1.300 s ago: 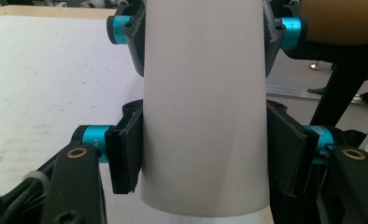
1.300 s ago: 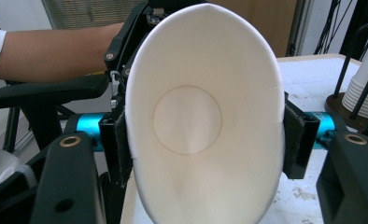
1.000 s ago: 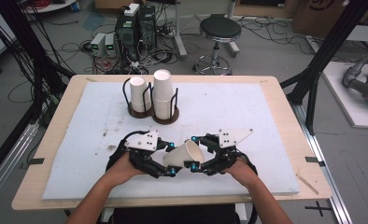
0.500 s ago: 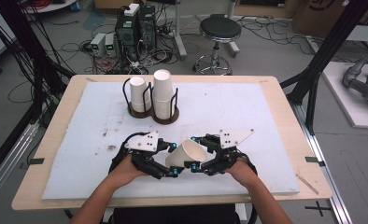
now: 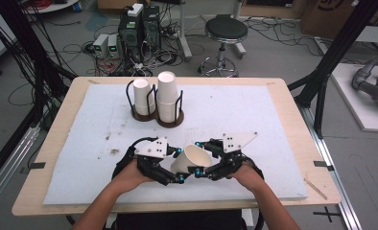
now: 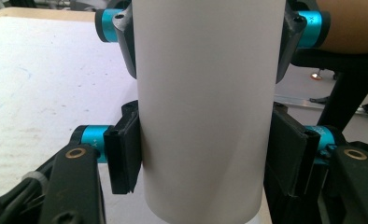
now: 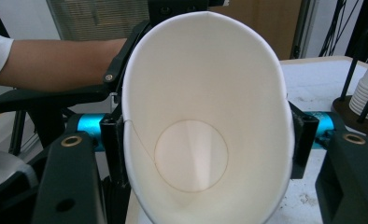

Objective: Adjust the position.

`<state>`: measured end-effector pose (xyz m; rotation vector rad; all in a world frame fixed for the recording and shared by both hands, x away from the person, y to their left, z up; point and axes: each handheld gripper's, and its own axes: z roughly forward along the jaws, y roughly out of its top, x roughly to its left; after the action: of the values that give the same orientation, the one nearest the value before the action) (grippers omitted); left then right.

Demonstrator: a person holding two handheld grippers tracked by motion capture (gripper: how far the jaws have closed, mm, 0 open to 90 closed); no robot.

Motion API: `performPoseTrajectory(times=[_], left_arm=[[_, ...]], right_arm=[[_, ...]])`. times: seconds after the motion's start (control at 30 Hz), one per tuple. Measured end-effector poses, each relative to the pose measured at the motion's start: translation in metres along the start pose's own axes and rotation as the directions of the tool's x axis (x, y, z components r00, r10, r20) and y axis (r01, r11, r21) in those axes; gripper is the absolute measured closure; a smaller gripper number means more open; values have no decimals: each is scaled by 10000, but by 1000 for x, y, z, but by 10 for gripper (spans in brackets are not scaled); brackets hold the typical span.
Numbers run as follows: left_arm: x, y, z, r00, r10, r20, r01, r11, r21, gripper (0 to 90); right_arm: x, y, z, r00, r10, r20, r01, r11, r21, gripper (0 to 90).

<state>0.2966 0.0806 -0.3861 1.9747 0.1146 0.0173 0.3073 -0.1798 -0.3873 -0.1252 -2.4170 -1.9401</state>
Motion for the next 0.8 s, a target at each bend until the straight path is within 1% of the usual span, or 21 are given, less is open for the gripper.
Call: performPoseTrajectory(times=[0.07,0.17,0.2,0.27,0.33,0.4,0.43,0.5,0.6,0.67,0.7,0.73,0.8], left_arm=[[1,-1,0,10000,-56,19,57,9999,-98,362],[1,-1,2,9998,-199,49,201,9989,-421,361],[1,-1,2,9997,-252,65,255,9982,-542,360],[1,-1,3,9994,-327,80,333,9962,-807,358],[1,0,2,9991,-406,106,416,9927,-1135,358],[0,0,2,9992,-392,-10,387,9898,-1373,358],[0,0,2,9991,-428,6,424,9878,-1497,358],[0,1,3,9991,-433,-2,427,9861,-1608,356],[-1,1,5,9993,-385,-9,378,9858,-1636,351],[0,0,7,9990,-455,21,452,9845,-1695,347],[0,-1,8,9990,-445,19,442,9843,-1706,348],[-1,-1,9,9986,-520,18,516,9836,-1729,348],[-2,-1,11,9986,-531,-49,516,9854,-1624,348]], right_arm=[[0,0,0,10000,50,14,-50,9999,-88,348],[-1,1,-1,9998,176,69,-174,9995,-254,325],[-1,1,-1,9997,231,118,-226,9990,-385,313],[-1,1,-2,9995,241,184,-228,9976,-654,295],[-1,2,-3,9993,300,242,-278,9958,-875,264],[-1,2,-4,9989,360,301,-328,9944,-1006,258],[-1,2,-5,9987,428,268,-397,9935,-1067,258],[-1,2,-6,9986,455,250,-424,9924,-1156,258],[-1,2,-7,9991,379,204,-352,9921,-1204,276],[0,2,-6,9995,301,133,-281,9911,-1303,313],[0,3,-6,9996,265,87,-252,9909,-1319,320],[0,3,-6,9997,250,87,-236,9910,-1317,322],[-1,2,-6,9997,241,84,-229,9925,-1203,328]])
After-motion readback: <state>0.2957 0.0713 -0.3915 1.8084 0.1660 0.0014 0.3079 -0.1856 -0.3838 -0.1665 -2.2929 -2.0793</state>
